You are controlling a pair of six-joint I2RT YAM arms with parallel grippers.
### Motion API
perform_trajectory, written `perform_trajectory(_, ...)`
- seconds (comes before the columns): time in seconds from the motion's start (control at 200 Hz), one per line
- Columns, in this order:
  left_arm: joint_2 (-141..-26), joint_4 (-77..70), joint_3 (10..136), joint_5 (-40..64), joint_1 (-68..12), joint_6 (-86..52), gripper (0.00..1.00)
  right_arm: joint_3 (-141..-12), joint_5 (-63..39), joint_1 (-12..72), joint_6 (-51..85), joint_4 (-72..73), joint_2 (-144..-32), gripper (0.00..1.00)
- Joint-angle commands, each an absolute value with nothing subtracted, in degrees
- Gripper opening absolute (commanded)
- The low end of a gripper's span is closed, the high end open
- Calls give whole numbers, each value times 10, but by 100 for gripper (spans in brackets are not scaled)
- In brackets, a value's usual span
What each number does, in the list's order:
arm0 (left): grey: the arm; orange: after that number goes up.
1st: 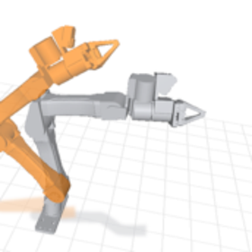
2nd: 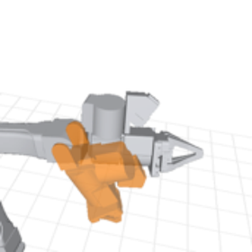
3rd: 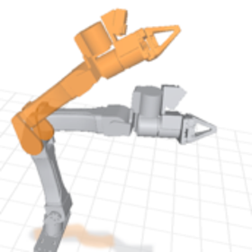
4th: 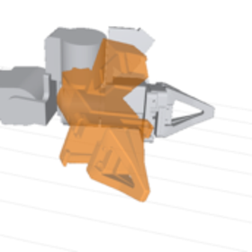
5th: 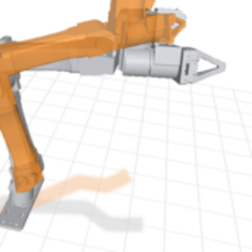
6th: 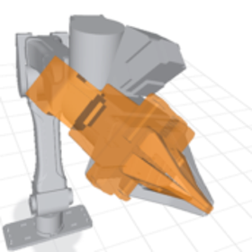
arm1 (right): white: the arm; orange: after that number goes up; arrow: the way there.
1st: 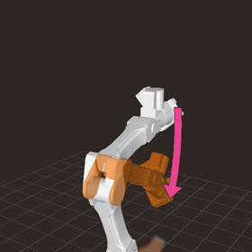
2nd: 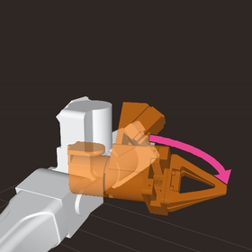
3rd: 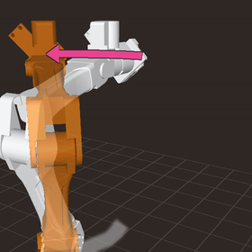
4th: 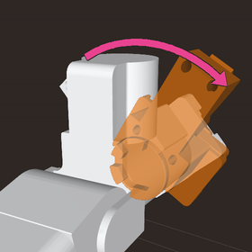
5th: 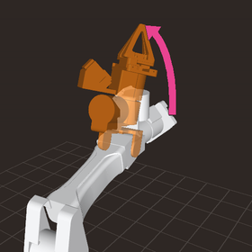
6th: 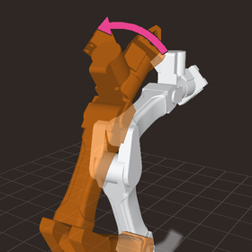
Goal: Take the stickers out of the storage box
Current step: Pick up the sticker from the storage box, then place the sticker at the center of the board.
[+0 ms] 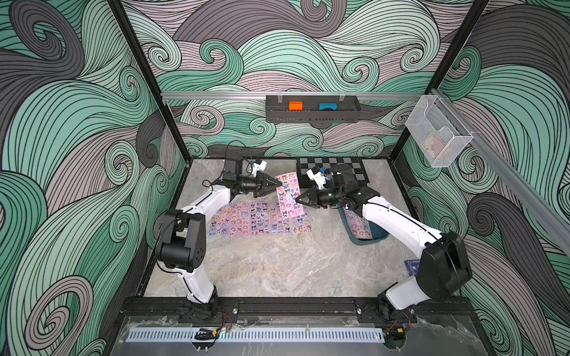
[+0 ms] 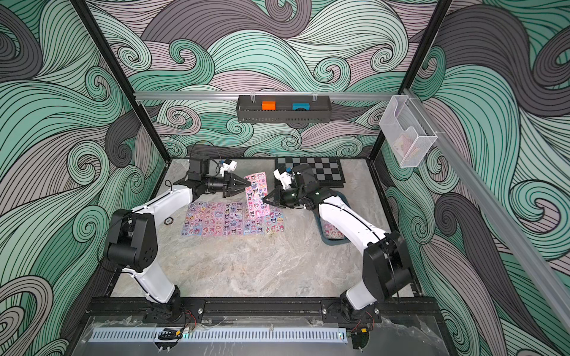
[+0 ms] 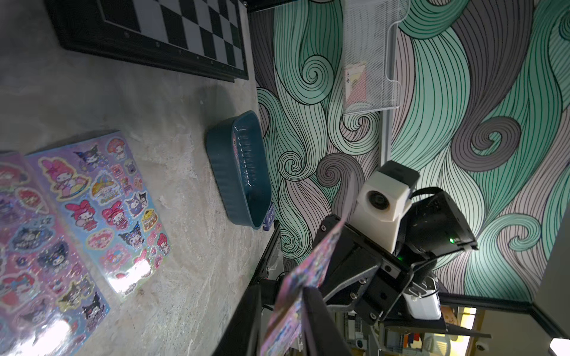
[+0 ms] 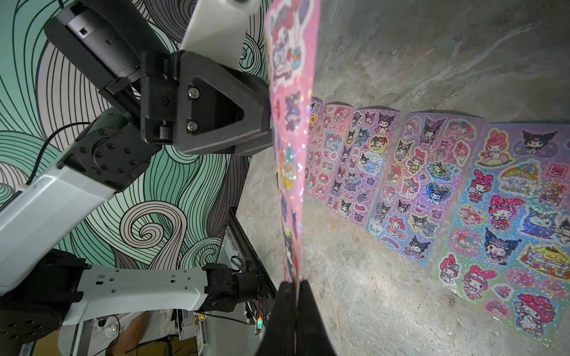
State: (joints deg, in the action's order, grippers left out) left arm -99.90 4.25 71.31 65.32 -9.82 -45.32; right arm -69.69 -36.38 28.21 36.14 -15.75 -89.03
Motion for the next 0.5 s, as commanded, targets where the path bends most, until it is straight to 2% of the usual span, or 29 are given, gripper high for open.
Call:
perform_trajectory(0.0,-975,105,713,598,-60,-413,33,-724,-353,295,352,-162,-920,6)
perform_trajectory(0.315,-875,43,586,522,79,-469,36,-919,-354,350,350,-171,-1124,5)
perform_trajectory(0.495,-829,69,575,484,102,-447,36,-1076,-361,377,375,-169,-1270,5)
